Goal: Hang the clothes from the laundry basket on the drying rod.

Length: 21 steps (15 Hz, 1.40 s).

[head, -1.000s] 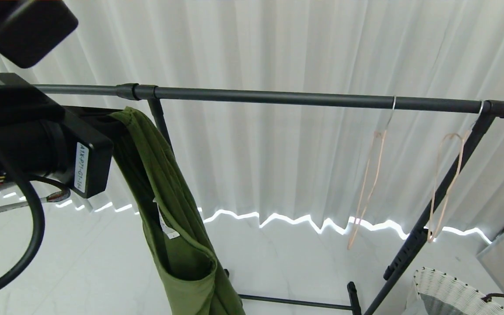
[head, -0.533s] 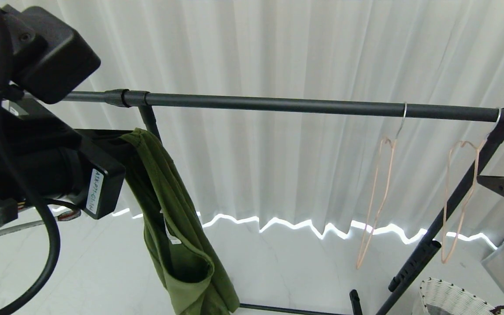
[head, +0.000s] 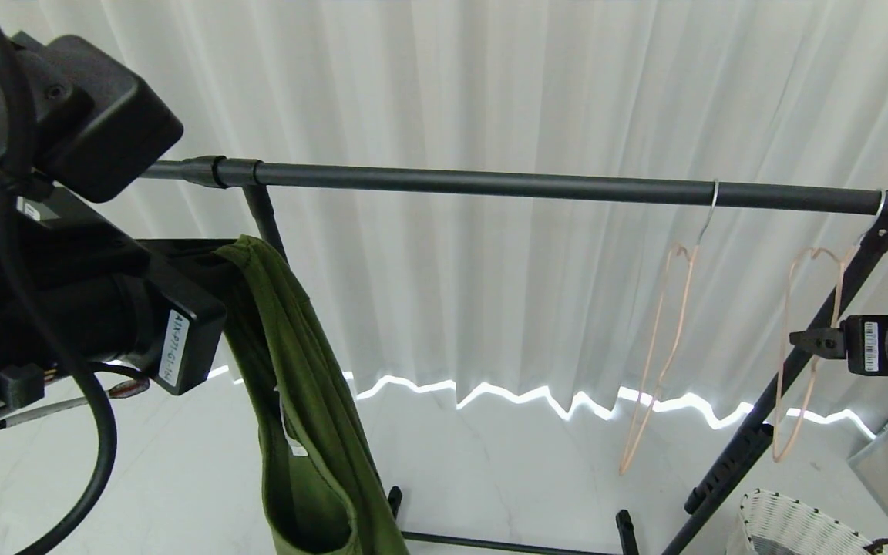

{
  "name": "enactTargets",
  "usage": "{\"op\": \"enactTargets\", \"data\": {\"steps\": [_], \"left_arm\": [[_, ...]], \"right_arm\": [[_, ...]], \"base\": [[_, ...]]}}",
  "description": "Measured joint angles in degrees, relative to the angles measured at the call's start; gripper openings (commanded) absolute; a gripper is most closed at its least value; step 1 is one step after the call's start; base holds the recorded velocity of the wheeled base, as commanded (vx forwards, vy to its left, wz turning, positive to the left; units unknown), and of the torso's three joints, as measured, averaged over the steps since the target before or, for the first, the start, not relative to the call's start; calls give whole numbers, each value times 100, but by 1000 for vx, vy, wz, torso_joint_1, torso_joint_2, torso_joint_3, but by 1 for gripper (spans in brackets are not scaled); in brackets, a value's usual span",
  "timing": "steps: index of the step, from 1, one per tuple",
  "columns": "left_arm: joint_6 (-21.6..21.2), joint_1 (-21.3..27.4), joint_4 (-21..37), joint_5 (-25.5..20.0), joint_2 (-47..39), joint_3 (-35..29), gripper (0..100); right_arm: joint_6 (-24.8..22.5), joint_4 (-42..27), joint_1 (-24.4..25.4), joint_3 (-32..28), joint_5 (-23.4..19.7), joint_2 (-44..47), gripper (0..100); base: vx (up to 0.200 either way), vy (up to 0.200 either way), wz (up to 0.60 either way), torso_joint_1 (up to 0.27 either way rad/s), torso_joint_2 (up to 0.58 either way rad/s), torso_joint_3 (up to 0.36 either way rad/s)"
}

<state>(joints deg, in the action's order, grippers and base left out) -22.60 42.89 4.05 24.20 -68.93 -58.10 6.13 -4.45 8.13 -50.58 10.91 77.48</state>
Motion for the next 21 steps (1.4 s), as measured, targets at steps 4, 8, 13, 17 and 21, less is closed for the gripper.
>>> {"op": "enactTargets", "data": {"steps": [4,8,13,17,21], "left_arm": [[-4,-4,-44,2,-9,-17,0],[-4,-9,-158,2,-28,13,0],[0,-9,-160,5,-30,22,0],[0,-9,-158,5,-20,17,0],[-44,-9,-160,2,-10,0,0]], "right_arm": [[21,-30,18,37,138,96,100],[21,-41,18,210,208,83,100],[2,-12,2,306,226,60,100],[76,-4,21,282,213,110,100],[473,-11,49,266,208,355,100]], "base": [[0,0,0,0,0,0],[0,0,0,0,0,0],[0,0,0,0,0,0],[0,0,0,0,0,0],[0,0,0,0,0,0]]}}
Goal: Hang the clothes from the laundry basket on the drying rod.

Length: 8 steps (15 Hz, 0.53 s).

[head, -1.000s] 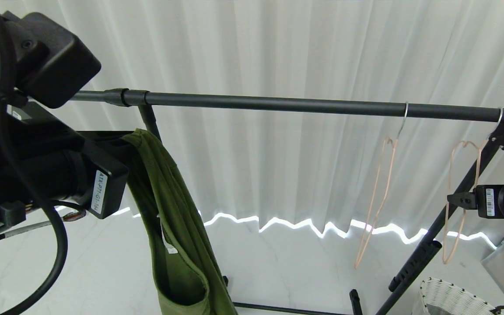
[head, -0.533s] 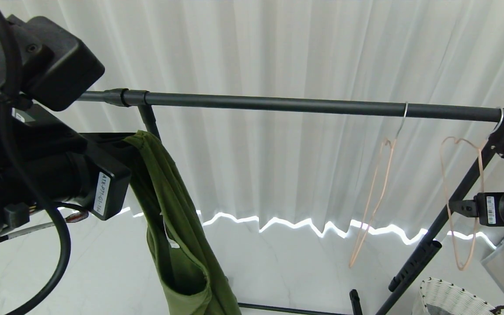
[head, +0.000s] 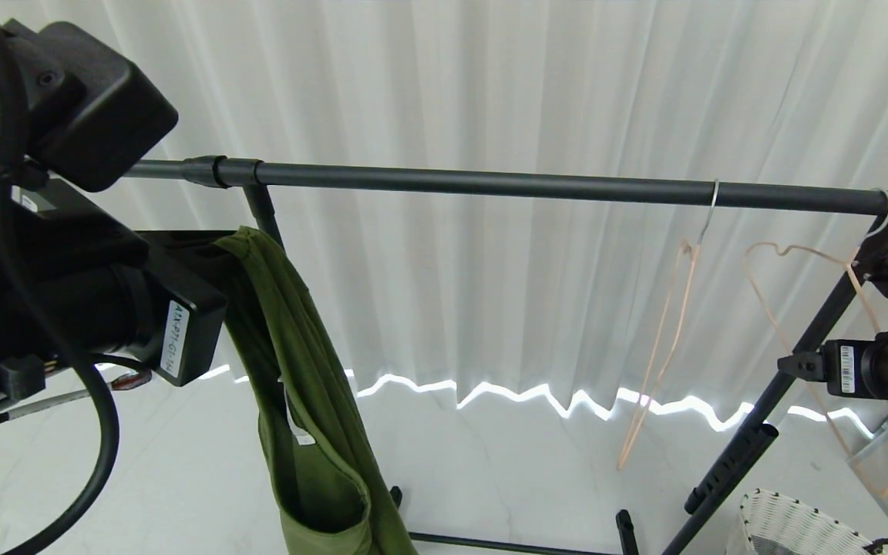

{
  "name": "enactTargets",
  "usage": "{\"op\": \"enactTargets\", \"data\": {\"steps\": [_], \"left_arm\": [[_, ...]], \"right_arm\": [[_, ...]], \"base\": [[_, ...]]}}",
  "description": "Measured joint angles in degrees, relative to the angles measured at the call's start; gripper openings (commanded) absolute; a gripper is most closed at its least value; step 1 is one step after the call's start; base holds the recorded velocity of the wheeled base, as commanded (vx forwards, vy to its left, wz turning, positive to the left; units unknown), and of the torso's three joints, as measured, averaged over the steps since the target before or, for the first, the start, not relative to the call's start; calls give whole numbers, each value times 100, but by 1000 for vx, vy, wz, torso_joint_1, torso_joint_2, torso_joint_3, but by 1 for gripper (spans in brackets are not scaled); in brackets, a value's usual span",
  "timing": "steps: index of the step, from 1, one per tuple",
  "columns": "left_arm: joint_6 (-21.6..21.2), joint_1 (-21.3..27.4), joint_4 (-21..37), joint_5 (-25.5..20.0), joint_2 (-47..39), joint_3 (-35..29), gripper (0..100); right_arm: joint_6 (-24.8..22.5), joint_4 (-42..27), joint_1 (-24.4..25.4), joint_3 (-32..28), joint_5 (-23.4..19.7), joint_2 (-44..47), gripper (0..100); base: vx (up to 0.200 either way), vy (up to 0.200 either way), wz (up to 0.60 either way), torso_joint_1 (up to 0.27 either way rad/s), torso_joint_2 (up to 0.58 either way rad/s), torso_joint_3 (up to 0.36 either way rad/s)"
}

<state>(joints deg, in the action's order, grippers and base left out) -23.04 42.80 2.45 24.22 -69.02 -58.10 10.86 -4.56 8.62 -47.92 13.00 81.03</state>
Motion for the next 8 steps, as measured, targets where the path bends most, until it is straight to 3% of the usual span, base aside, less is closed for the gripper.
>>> {"op": "enactTargets", "data": {"steps": [4,5,8], "left_arm": [[-24,0,0,2,4,-28,0],[-24,0,0,11,4,-28,0],[-24,2,0,21,6,-28,0]], "right_arm": [[66,189,-28,-37,-51,229,100],[62,341,-35,-37,-52,282,0],[41,377,-71,-37,-46,384,0]], "base": [[0,0,0,0,0,0],[0,0,0,0,0,0],[0,0,0,0,0,0]]}}
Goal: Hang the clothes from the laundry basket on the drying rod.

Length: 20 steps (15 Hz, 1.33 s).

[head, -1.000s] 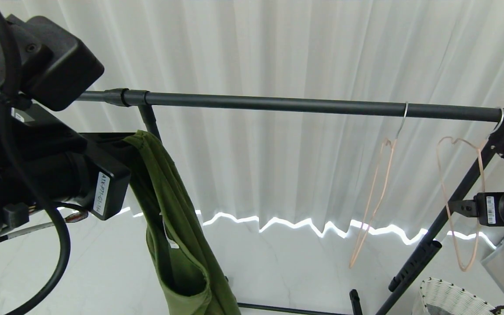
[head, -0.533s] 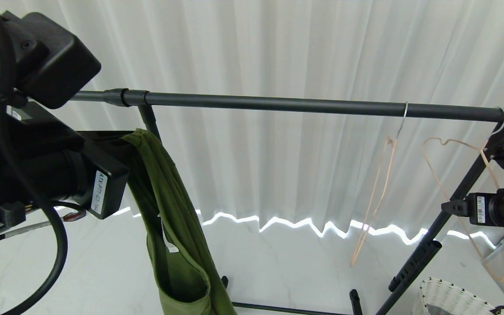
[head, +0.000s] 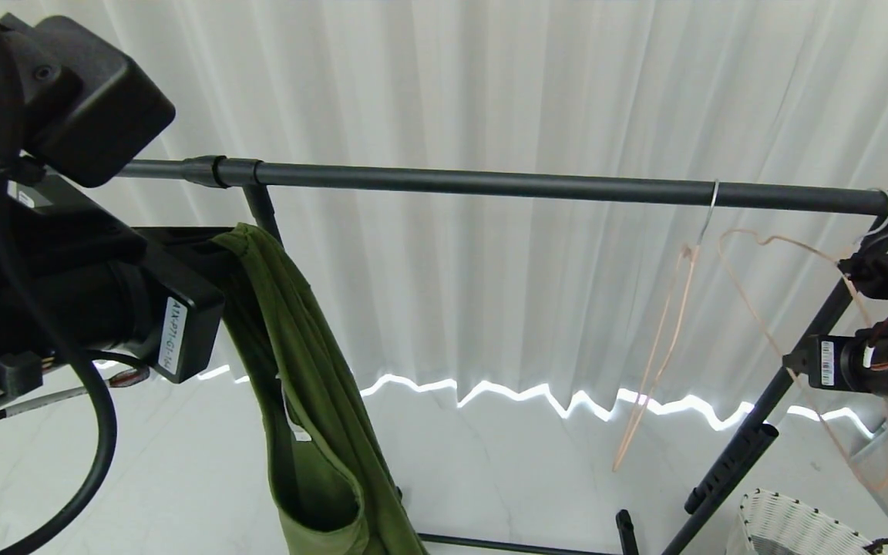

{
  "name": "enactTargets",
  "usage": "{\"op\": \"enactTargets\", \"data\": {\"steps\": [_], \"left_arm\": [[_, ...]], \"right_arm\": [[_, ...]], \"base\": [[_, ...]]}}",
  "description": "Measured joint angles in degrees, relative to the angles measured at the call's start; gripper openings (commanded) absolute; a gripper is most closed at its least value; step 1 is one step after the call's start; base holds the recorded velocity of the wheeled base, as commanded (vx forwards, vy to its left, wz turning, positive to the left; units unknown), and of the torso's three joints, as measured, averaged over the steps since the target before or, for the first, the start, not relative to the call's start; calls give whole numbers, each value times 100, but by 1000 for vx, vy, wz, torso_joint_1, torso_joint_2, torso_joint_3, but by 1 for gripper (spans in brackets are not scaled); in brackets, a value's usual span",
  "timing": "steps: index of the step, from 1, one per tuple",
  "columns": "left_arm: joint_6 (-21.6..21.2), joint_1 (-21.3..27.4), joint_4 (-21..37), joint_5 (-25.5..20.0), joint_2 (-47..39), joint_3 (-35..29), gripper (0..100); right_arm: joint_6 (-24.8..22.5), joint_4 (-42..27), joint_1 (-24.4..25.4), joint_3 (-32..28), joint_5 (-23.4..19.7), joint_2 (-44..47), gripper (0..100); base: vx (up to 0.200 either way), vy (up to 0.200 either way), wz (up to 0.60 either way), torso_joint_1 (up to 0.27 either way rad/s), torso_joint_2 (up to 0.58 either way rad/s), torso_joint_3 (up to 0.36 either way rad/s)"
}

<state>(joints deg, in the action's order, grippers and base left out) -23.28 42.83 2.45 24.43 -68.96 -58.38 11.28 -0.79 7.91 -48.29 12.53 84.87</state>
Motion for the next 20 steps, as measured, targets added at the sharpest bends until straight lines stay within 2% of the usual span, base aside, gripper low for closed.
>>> {"op": "enactTargets", "data": {"steps": [11,20], "left_arm": [[7,-2,1,-2,17,20,0],[2,-9,-34,0,177,141,0]], "right_arm": [[-57,9,-41,-5,-28,-169,0],[-63,-90,-9,37,-112,-1120,0]], "base": [[0,0,0,0,0,0],[0,0,0,0,0,0]]}}
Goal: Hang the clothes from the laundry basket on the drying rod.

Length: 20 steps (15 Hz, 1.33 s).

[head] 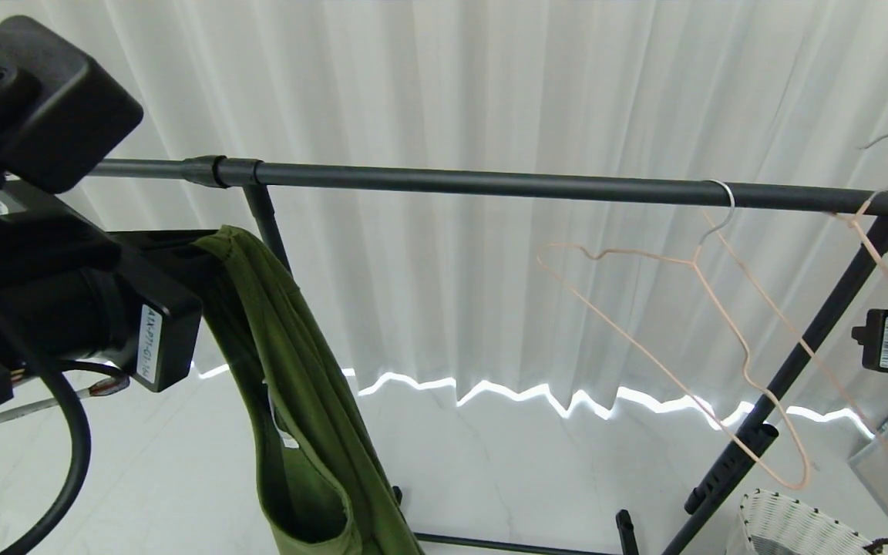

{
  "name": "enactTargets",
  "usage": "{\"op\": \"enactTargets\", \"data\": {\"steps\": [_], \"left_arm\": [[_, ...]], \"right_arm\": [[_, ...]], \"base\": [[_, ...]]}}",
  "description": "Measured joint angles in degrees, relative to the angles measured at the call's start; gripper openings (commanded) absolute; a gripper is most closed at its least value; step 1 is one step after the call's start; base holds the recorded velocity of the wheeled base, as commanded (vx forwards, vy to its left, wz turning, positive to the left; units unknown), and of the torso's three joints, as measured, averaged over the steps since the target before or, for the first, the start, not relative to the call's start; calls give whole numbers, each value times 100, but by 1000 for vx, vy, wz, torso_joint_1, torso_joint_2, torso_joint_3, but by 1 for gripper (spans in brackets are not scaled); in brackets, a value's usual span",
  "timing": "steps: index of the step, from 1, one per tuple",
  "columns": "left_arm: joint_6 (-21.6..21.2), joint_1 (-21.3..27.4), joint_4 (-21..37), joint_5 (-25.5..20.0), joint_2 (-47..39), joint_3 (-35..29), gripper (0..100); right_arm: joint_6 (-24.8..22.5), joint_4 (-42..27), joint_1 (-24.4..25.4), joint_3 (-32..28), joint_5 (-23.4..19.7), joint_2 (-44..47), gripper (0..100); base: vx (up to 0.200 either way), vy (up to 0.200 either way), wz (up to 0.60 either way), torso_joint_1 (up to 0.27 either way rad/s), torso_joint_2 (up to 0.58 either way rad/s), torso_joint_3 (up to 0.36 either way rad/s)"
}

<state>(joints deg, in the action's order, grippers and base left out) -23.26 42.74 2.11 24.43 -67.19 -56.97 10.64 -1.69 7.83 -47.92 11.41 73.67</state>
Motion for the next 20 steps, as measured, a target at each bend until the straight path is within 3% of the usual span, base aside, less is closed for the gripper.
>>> {"op": "enactTargets", "data": {"steps": [13,17,20], "left_arm": [[-2,-41,-1,96,44,101,0],[-5,-41,-4,88,46,184,0],[-11,-46,0,146,27,304,0]], "right_arm": [[-583,-613,77,614,-6,-1301,0],[-596,-990,708,600,0,-1488,0],[-605,-1124,1623,580,5,-1603,0]], "base": [[-185,0,0,2,3,2],[0,0,0,0,0,0],[0,0,0,0,0,0]]}}
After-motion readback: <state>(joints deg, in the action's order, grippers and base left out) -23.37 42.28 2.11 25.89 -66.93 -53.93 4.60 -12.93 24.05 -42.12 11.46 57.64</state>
